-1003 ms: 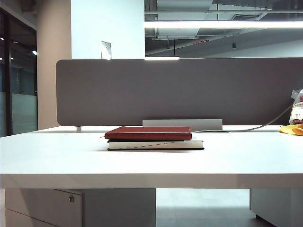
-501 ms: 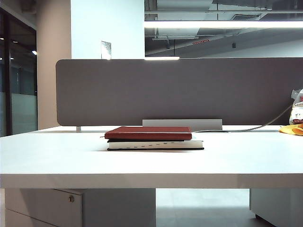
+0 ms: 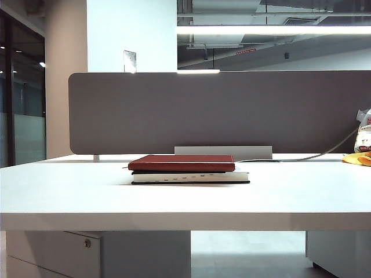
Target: Pick up the red book and place it on top of the black book.
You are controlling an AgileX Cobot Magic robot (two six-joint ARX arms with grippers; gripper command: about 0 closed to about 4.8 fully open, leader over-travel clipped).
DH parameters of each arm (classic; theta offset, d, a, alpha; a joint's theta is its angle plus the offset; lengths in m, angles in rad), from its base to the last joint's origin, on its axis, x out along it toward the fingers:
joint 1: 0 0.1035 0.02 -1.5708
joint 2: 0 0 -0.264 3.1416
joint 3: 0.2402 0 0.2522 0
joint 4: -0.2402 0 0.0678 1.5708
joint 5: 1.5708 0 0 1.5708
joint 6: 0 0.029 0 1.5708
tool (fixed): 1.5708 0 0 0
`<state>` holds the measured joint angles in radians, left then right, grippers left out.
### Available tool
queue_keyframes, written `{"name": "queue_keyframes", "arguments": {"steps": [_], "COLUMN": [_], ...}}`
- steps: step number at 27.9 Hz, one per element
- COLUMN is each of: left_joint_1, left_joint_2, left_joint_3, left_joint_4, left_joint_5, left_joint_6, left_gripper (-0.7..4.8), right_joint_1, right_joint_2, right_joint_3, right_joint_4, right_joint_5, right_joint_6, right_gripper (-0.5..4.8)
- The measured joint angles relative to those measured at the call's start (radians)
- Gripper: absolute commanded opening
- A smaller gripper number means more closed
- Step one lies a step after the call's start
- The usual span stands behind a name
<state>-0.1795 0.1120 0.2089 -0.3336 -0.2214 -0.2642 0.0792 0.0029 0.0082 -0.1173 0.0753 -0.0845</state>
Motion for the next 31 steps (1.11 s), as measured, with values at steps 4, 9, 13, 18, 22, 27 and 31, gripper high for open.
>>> {"name": "queue_keyframes", "arguments": {"steps": [4, 9, 13, 18, 22, 27, 31], "left_joint_1": [0.000, 0.000, 0.000, 0.000, 0.002, 0.018, 0.048], "left_joint_2": [0.000, 0.000, 0.000, 0.000, -0.043, -0.107, -0.109], "left_joint_3": [0.000, 0.000, 0.000, 0.000, 0.000, 0.002, -0.016], "left_joint_4": [-0.018, -0.019, -0.019, -0.019, -0.023, -0.027, -0.059], "left_joint_5": [0.000, 0.000, 0.000, 0.000, -0.002, -0.004, 0.008], "left_joint_6": [0.001, 0.001, 0.001, 0.001, 0.002, 0.109, 0.189], "left_gripper": [-0.05, -0.05, -0.05, -0.05, -0.05, -0.05, -0.05], "right_joint_1": [0.000, 0.000, 0.000, 0.000, 0.000, 0.000, 0.000], "right_joint_2": [0.000, 0.000, 0.000, 0.000, 0.000, 0.000, 0.000], "right_joint_3": [0.000, 0.000, 0.000, 0.000, 0.000, 0.000, 0.000], "right_joint_4": [0.000, 0.000, 0.000, 0.000, 0.000, 0.000, 0.000], "right_joint_5": [0.000, 0.000, 0.000, 0.000, 0.000, 0.000, 0.000], "right_joint_6": [0.000, 0.000, 0.000, 0.000, 0.000, 0.000, 0.000], "right_gripper": [0.04, 0.04, 0.04, 0.04, 0.04, 0.04, 0.04]}}
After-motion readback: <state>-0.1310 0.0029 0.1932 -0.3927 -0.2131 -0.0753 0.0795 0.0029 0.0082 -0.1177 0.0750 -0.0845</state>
